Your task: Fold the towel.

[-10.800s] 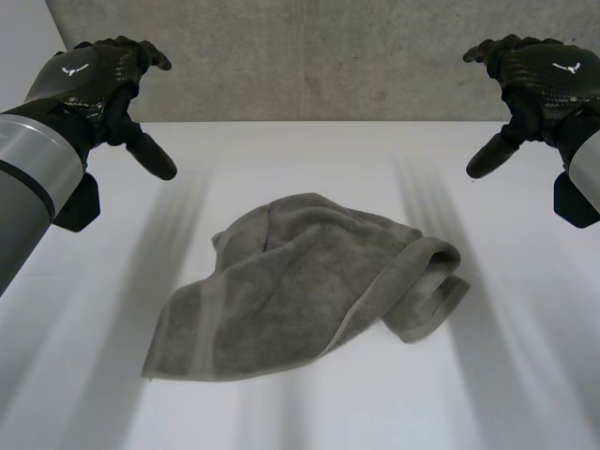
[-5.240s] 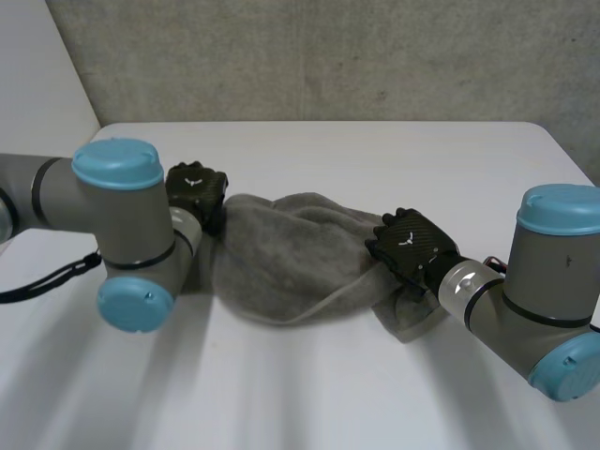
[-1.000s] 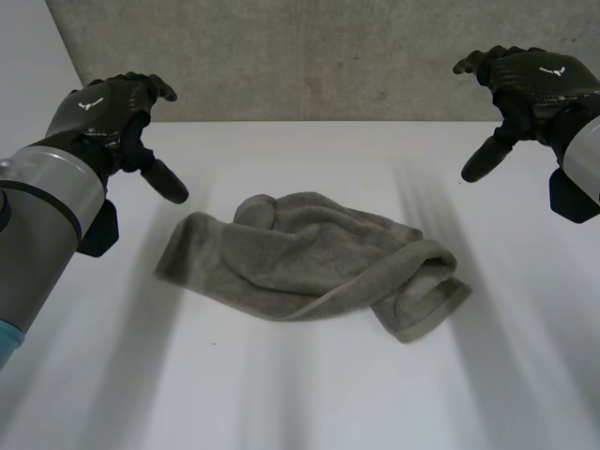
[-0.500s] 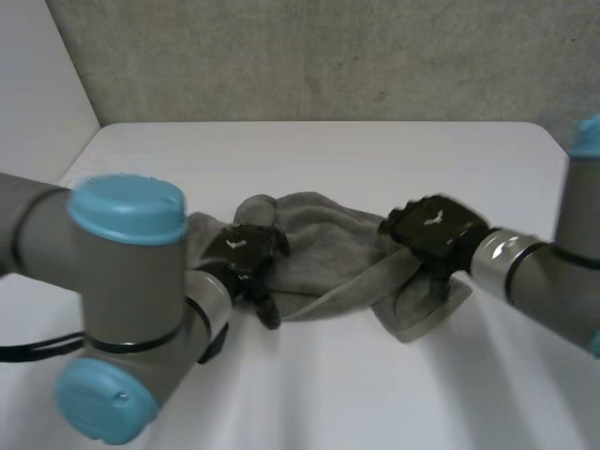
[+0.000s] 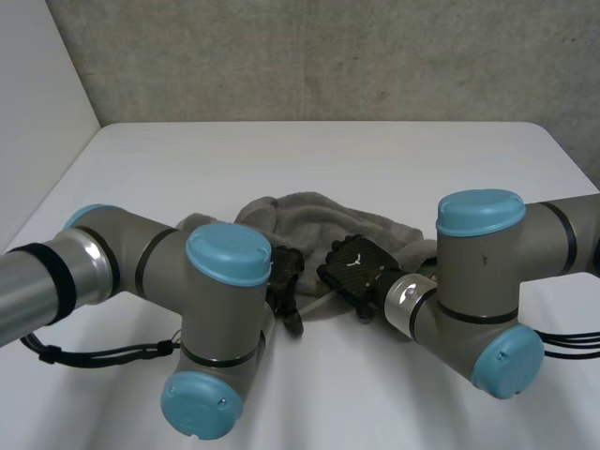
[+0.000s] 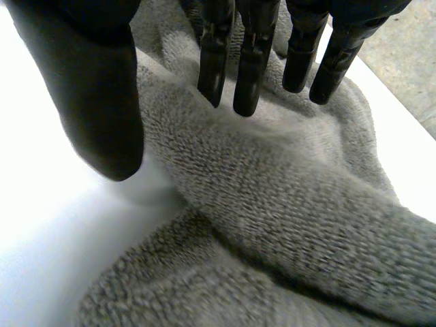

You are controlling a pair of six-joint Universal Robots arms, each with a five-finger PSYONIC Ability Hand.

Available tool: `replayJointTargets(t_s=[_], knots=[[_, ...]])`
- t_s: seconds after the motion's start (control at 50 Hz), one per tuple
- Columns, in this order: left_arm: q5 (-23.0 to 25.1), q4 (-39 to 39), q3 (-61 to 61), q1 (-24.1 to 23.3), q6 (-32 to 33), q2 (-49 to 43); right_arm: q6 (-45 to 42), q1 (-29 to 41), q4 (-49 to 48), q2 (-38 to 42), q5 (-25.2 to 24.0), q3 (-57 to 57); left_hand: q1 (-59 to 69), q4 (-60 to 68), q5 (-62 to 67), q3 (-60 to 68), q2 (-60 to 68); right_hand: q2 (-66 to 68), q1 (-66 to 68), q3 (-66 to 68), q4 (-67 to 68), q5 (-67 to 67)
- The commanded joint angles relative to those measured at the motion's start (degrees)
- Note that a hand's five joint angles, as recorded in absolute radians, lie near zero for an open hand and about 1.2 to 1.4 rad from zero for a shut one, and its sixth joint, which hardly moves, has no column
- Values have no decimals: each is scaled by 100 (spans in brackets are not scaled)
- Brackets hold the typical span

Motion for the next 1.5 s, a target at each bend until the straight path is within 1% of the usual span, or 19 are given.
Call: replayJointTargets(t_s=[0.02, 0.04, 0.06, 0.08, 0.12, 0.24, 0.28, 0.3, 0.34, 0.42, 0.52, 0.56, 0.7, 0.82, 1.06, 1.22, 1.3, 1.4, 1.5], knots=[[-18, 125, 164, 8, 10, -232, 285, 65, -1, 189, -7, -217, 133, -308, 88, -285, 133, 1642, 1654, -275, -429, 1680], [-18, 125, 164, 8, 10, -232, 285, 65, -1, 190, -7, -218, 133, -308, 88, -285, 133, 1650, 1662, -275, -429, 1688], [-18, 125, 164, 8, 10, -241, 303, 65, -1, 190, 2, -270, 166, -308, 121, -285, 166, 2533, 2544, -275, -429, 2571], [-18, 125, 164, 8, 10, -241, 303, 65, -1, 190, 2, -271, 166, -308, 122, -285, 166, 2542, 2553, -275, -429, 2579], [-26, 142, 164, 8, 10, -241, 443, 65, -10, 181, 19, -375, 166, -308, 122, -285, 166, 3931, 3942, -275, -429, 3969], [-35, 160, 164, 34, 10, -215, 1208, 21, -45, 84, 19, -552, 166, -308, 122, -285, 166, 3966, 3977, -275, -429, 4003], [-26, 169, 156, 43, 10, -180, 1916, -6, -124, -82, 89, -631, 166, -308, 122, -285, 166, 3966, 3977, -275, -429, 4003], [-26, 169, 155, 43, 10, -179, 1920, -6, -124, -83, 89, -631, 166, -308, 122, -285, 166, 3966, 3977, -275, -429, 4003], [-18, 169, 147, 52, 10, -171, 2471, -14, -194, -205, 203, -631, 166, -308, 122, -285, 166, 3966, 3977, -275, -429, 4003], [-18, 204, 147, 60, 27, -179, 2754, -58, -195, -223, 248, -622, 283, -308, 238, -285, 283, 3966, 3977, -275, -429, 4003], [-18, 353, 120, 104, 54, -197, 2755, -216, -151, -267, 265, -508, 1445, -308, 1400, -285, 1445, 3966, 3977, -275, -429, 4003], [-26, 423, 77, 253, 98, -197, 2746, -260, -142, -381, 256, -403, 1981, -308, 1936, -285, 1981, 3966, 3977, -275, -429, 4003], [-18, 468, -38, 692, 484, -162, 2720, -646, -81, -776, 213, -78, 2487, -308, 2443, -285, 2487, 3966, 3977, -275, -429, 4003], [-9, 687, -231, 1053, 704, -57, 2536, -761, -63, -1110, 177, 265, 3495, -308, 3450, -285, 3495, 3966, 3977, -275, -429, 4003], [18, 626, -583, 1265, 819, 339, 2043, -1060, -63, -1322, 125, 687, 3430, -308, 3385, -285, 3430, 3966, 3977, -275, -429, 4003], [280, 600, -969, 1238, 836, 848, 1999, -1060, -133, -1278, 125, 968, 3783, -308, 3738, -285, 3783, 3966, 3977, -275, -429, 4003], [597, 547, -1206, 1256, 1081, 1077, 1999, -1051, -133, -1252, 98, 1004, 3783, -308, 3738, -285, 3783, 3966, 3977, -275, -429, 4003], [668, 450, -1356, 1291, 1583, 1192, 1999, -1087, -133, -1261, 98, 1048, 3480, -308, 3436, -285, 3480, 3966, 3977, -275, -429, 4003], [624, 353, -1488, 1335, 1952, 1209, 1999, -1087, -133, -1261, 98, 1048, 2353, -308, 2309, -285, 2353, 3669, 3680, -275, -429, 3707]])
